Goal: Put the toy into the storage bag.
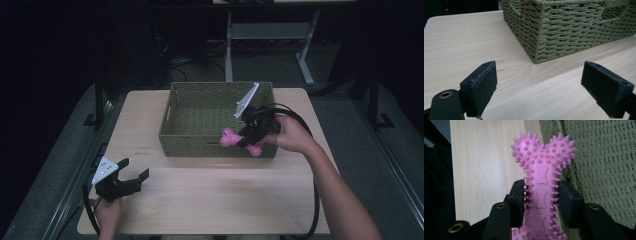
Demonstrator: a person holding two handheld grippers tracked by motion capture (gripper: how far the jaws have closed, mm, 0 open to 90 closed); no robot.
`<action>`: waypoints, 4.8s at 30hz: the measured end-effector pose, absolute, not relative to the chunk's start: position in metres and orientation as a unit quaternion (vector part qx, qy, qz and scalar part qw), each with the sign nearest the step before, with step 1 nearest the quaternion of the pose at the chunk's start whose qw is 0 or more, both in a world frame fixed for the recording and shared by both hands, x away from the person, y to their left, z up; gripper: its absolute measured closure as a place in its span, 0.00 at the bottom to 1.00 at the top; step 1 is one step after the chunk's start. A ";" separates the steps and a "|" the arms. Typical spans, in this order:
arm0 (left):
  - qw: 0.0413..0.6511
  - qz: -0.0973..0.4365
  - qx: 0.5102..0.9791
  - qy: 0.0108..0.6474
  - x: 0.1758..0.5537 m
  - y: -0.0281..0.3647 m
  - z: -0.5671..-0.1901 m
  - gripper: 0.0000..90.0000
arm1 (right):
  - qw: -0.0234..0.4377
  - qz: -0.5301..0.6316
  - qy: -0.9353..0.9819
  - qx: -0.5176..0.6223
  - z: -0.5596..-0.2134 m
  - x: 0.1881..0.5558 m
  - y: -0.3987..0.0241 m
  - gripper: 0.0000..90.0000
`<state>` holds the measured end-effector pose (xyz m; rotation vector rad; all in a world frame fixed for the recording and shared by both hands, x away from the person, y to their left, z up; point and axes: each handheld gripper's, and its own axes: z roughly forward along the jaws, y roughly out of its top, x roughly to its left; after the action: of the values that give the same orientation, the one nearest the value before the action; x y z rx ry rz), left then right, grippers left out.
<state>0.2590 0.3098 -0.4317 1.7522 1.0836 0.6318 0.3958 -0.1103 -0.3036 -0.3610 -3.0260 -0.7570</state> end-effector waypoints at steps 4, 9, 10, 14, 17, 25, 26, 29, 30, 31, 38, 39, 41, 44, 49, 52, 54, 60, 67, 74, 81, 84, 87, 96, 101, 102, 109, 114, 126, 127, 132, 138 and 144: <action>0.474 0.258 0.716 0.443 0.259 0.310 -0.432 0.14 | 0.000 -0.240 -0.964 -0.116 -0.300 0.400 -0.109 0.65; 0.474 0.258 0.716 0.443 0.259 0.310 -0.431 0.14 | 0.002 -0.239 -0.964 -0.119 -0.298 0.404 -0.109 0.65; 0.473 0.258 0.716 0.443 0.259 0.310 -0.432 0.14 | 0.002 -0.238 -0.964 -0.118 -0.298 0.405 -0.109 0.65; 0.474 0.258 0.716 0.443 0.259 0.309 -0.432 0.14 | 0.002 -0.239 -0.964 -0.118 -0.297 0.407 -0.109 0.65; 0.474 0.258 0.716 0.443 0.259 0.310 -0.432 0.14 | 0.001 -0.240 -0.963 -0.122 -0.294 0.411 -0.110 0.65; 0.473 0.258 0.717 0.441 0.259 0.308 -0.431 0.14 | 0.001 -0.240 -0.963 -0.125 -0.291 0.418 -0.110 0.65; 0.473 0.258 0.718 0.441 0.259 0.308 -0.432 0.14 | 0.001 -0.240 -0.962 -0.126 -0.290 0.418 -0.109 0.65; 0.474 0.257 0.717 0.442 0.259 0.308 -0.432 0.14 | 0.000 -0.239 -0.963 -0.123 -0.289 0.421 -0.108 0.65; 0.475 0.258 0.715 0.443 0.259 0.309 -0.432 0.14 | 0.001 -0.238 -0.963 -0.124 -0.288 0.421 -0.108 0.65; 0.475 0.257 0.715 0.444 0.259 0.309 -0.431 0.14 | 0.001 -0.237 -0.963 -0.125 -0.288 0.422 -0.107 0.65; 0.474 0.257 0.716 0.443 0.259 0.310 -0.431 0.14 | 0.004 -0.238 -0.963 -0.128 -0.287 0.429 -0.107 0.65; 0.474 0.257 0.716 0.443 0.259 0.309 -0.432 0.14 | 0.006 -0.239 -0.962 -0.129 -0.286 0.432 -0.107 0.65; 0.476 0.257 0.715 0.444 0.259 0.309 -0.431 0.14 | 0.006 -0.239 -0.962 -0.128 -0.284 0.434 -0.107 0.65; 0.475 0.258 0.715 0.444 0.259 0.310 -0.431 0.14 | 0.006 -0.238 -0.962 -0.130 -0.284 0.437 -0.106 0.65; 0.476 0.258 0.714 0.443 0.259 0.310 -0.431 0.14 | 0.009 -0.234 -0.963 -0.133 -0.283 0.446 -0.104 0.65; 0.476 0.259 0.714 0.443 0.259 0.310 -0.431 0.14 | 0.010 -0.230 -0.964 -0.132 -0.282 0.451 -0.103 0.65; 0.475 0.258 0.715 0.443 0.259 0.310 -0.431 0.14 | 0.011 -0.229 -0.964 -0.133 -0.283 0.454 -0.102 0.65; 0.475 0.258 0.715 0.443 0.259 0.310 -0.431 0.14 | 0.012 -0.222 -0.965 -0.140 -0.287 0.464 -0.102 0.65; 0.476 0.257 0.715 0.443 0.259 0.310 -0.431 0.14 | 0.019 -0.217 -0.965 -0.148 -0.295 0.476 -0.101 0.65; 0.477 0.258 0.713 0.444 0.259 0.311 -0.431 0.14 | 0.027 -0.207 -0.965 -0.157 -0.307 0.487 -0.102 0.65; 0.476 0.257 0.715 0.443 0.259 0.311 -0.431 0.14 | 0.031 -0.203 -0.964 -0.167 -0.316 0.494 -0.103 0.65; 0.475 0.257 0.716 0.443 0.259 0.310 -0.431 0.14 | 0.032 -0.203 -0.964 -0.169 -0.318 0.497 -0.104 0.65; 0.476 0.257 0.715 0.443 0.259 0.310 -0.431 0.14 | 0.034 -0.202 -0.963 -0.173 -0.320 0.498 -0.104 0.65; 0.475 0.258 0.716 0.442 0.259 0.310 -0.431 0.14 | 0.037 -0.196 -0.964 -0.177 -0.326 0.502 -0.103 0.65; 0.475 0.258 0.716 0.442 0.259 0.310 -0.431 0.14 | 0.040 -0.192 -0.964 -0.182 -0.332 0.505 -0.102 0.65; 0.475 0.258 0.716 0.442 0.259 0.310 -0.431 0.14 | 0.040 -0.192 -0.964 -0.182 -0.332 0.505 -0.102 0.65; 0.476 0.257 0.716 0.442 0.259 0.309 -0.431 0.14 | 0.046 -0.189 -0.963 -0.188 -0.342 0.508 -0.102 0.65; 0.476 0.257 0.716 0.442 0.259 0.309 -0.431 0.14 | 0.049 -0.187 -0.963 -0.188 -0.348 0.509 -0.101 0.65; 0.476 0.258 0.716 0.442 0.259 0.310 -0.431 0.14 | 0.054 -0.183 -0.963 -0.188 -0.354 0.510 -0.097 0.64; 0.476 0.258 0.716 0.442 0.259 0.310 -0.431 0.14 | 0.054 -0.181 -0.964 -0.189 -0.355 0.510 -0.096 0.64; 0.476 0.257 0.716 0.442 0.259 0.310 -0.431 0.14 | 0.053 -0.177 -0.965 -0.187 -0.358 0.510 -0.095 0.64; 0.476 0.258 0.716 0.442 0.259 0.310 -0.431 0.14 | 0.055 -0.169 -0.966 -0.189 -0.361 0.511 -0.094 0.64; 0.476 0.257 0.716 0.442 0.259 0.310 -0.431 0.14 | 0.058 -0.170 -0.965 -0.192 -0.368 0.511 -0.095 0.64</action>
<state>0.2586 0.3103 -0.4309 1.7487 1.0801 0.6287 0.5109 -0.0947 -0.3676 -0.5821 -2.9245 -0.5160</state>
